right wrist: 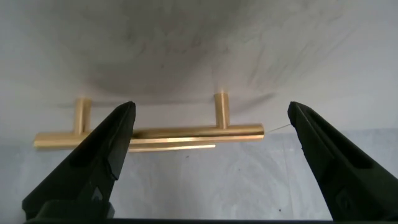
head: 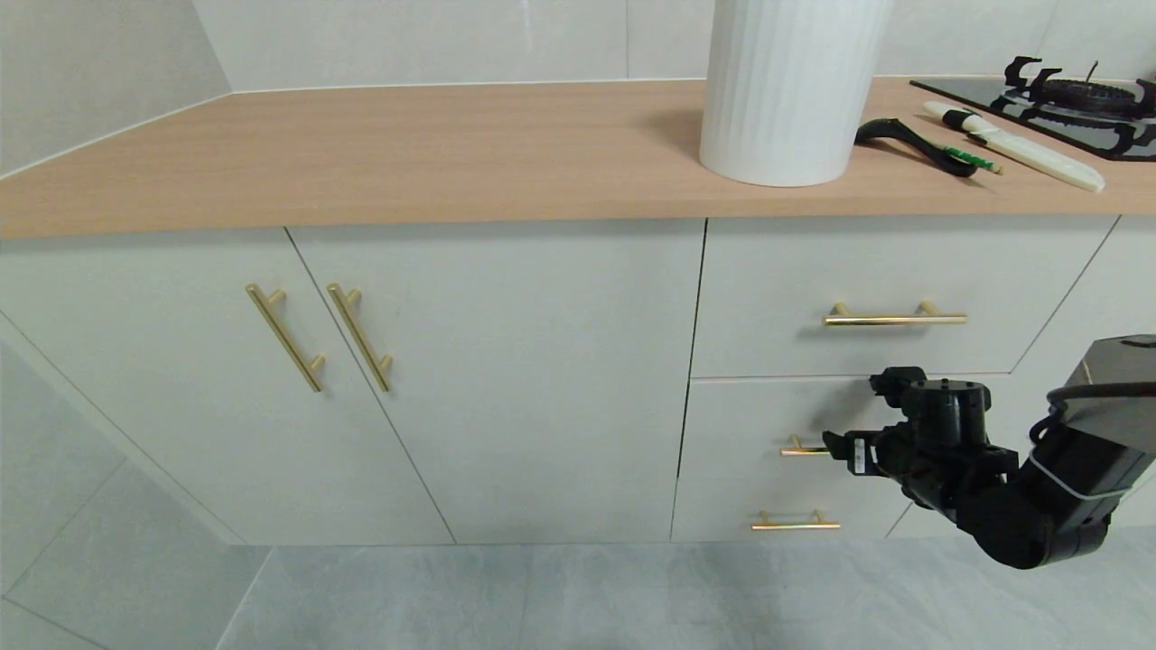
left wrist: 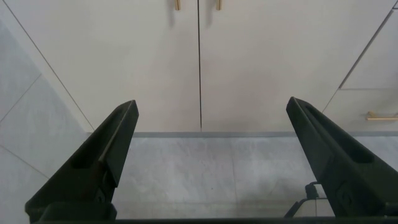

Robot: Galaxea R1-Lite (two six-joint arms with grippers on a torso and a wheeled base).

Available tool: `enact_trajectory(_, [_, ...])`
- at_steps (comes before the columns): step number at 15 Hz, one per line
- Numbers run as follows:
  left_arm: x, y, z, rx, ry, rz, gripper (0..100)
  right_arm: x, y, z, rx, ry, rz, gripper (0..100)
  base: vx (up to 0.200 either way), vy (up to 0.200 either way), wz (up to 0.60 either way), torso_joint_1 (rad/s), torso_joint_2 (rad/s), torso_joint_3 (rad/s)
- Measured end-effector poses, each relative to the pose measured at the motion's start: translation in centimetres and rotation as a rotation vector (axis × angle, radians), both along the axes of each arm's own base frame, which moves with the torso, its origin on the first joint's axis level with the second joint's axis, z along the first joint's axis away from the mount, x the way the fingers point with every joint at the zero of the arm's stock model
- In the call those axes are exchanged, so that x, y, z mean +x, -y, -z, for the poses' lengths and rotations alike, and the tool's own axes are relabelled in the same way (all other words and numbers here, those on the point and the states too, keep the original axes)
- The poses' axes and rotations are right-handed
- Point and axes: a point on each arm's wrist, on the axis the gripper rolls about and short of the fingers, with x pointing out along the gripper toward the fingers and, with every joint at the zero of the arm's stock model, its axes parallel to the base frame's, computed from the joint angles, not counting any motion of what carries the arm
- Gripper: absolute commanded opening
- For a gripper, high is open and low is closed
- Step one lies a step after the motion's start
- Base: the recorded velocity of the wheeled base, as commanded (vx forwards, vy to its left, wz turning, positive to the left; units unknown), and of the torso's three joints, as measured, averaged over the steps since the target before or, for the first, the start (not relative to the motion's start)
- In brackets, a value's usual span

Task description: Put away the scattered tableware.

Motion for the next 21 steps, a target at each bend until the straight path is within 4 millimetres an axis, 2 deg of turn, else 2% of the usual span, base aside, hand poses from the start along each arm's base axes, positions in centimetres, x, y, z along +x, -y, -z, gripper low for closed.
enact_trajectory(8, [0.0,0.0,0.0,0.0,0.0,0.0,100,0.8,-0.1,1.0,-0.001,-0.006,0.025,100,0.0,0.0,0.0,0.0,0.0,0.0])
enact_trajectory(18, [0.0,0.0,0.0,0.0,0.0,0.0,100,0.1,0.0,1.2,-0.013,-0.05,0.019,100,0.0,0.0,0.0,0.0,0.0,0.0])
enact_trajectory(21, [0.0,0.0,0.0,0.0,0.0,0.0,100,-1.4,0.1,0.2,-0.018,-0.161,-0.007,100,0.0,0.0,0.0,0.0,0.0,0.0])
